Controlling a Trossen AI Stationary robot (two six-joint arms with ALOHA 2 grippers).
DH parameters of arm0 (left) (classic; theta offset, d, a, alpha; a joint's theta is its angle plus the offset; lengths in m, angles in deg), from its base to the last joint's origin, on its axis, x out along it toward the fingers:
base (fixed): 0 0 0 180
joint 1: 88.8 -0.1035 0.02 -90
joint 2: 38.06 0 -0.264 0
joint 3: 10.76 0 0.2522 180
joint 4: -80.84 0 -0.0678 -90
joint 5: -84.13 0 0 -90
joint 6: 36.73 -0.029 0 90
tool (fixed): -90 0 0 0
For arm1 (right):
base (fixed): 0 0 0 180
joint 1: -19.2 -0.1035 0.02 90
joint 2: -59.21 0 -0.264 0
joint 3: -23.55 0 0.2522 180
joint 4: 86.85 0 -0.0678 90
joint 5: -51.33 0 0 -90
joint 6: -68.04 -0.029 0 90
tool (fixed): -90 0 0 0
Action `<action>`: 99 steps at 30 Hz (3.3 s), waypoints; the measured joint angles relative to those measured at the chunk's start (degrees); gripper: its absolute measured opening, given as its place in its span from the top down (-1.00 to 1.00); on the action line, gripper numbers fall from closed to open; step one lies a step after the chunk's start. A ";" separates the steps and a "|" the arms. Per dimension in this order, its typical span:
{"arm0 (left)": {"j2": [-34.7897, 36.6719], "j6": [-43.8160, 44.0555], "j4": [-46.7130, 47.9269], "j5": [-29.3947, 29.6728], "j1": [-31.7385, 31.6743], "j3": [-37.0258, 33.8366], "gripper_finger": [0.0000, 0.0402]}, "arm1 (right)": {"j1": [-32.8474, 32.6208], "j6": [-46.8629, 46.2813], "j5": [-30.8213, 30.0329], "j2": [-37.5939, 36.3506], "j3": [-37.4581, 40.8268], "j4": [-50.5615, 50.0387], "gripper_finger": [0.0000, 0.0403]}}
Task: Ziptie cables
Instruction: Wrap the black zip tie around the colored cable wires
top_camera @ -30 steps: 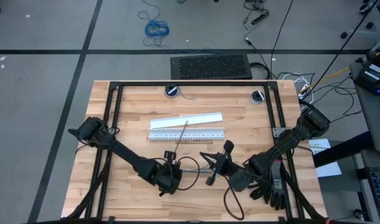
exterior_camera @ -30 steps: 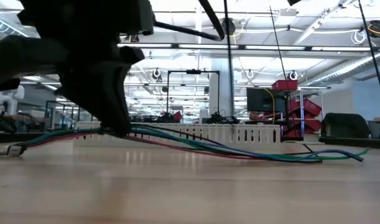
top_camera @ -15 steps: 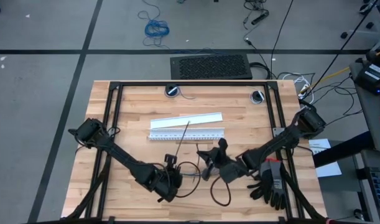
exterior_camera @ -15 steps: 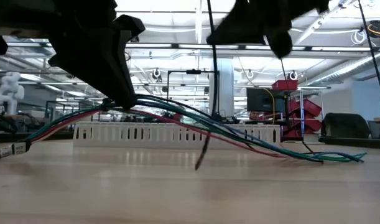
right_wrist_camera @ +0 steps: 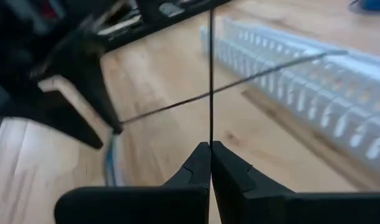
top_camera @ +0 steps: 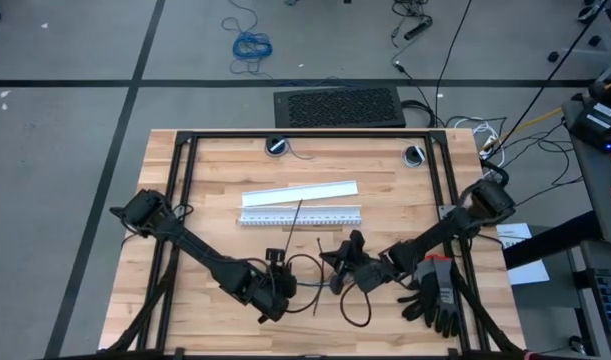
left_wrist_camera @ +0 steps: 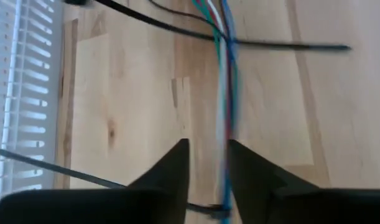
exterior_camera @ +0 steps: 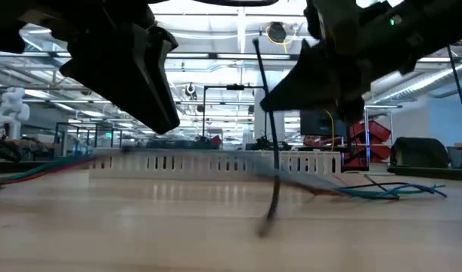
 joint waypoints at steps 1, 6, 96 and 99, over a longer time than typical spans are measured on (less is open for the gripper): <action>0.00 0.53 0.06 -0.01 -0.10 0.00 0.42 | 0.12 0.40 0.97 1.21 0.02 1.80 1.00; 0.00 2.15 0.46 0.00 -0.07 -0.09 0.22 | 0.42 0.33 3.24 5.88 0.02 5.86 1.00; -7.56 -2.27 -63.79 -22.26 -9.04 -14.95 1.00 | -24.07 8.74 16.51 10.53 -18.42 -28.98 0.37; -7.56 -0.77 -66.24 -19.10 -8.91 -14.93 1.00 | -24.41 10.26 15.35 15.25 -23.25 -29.57 0.37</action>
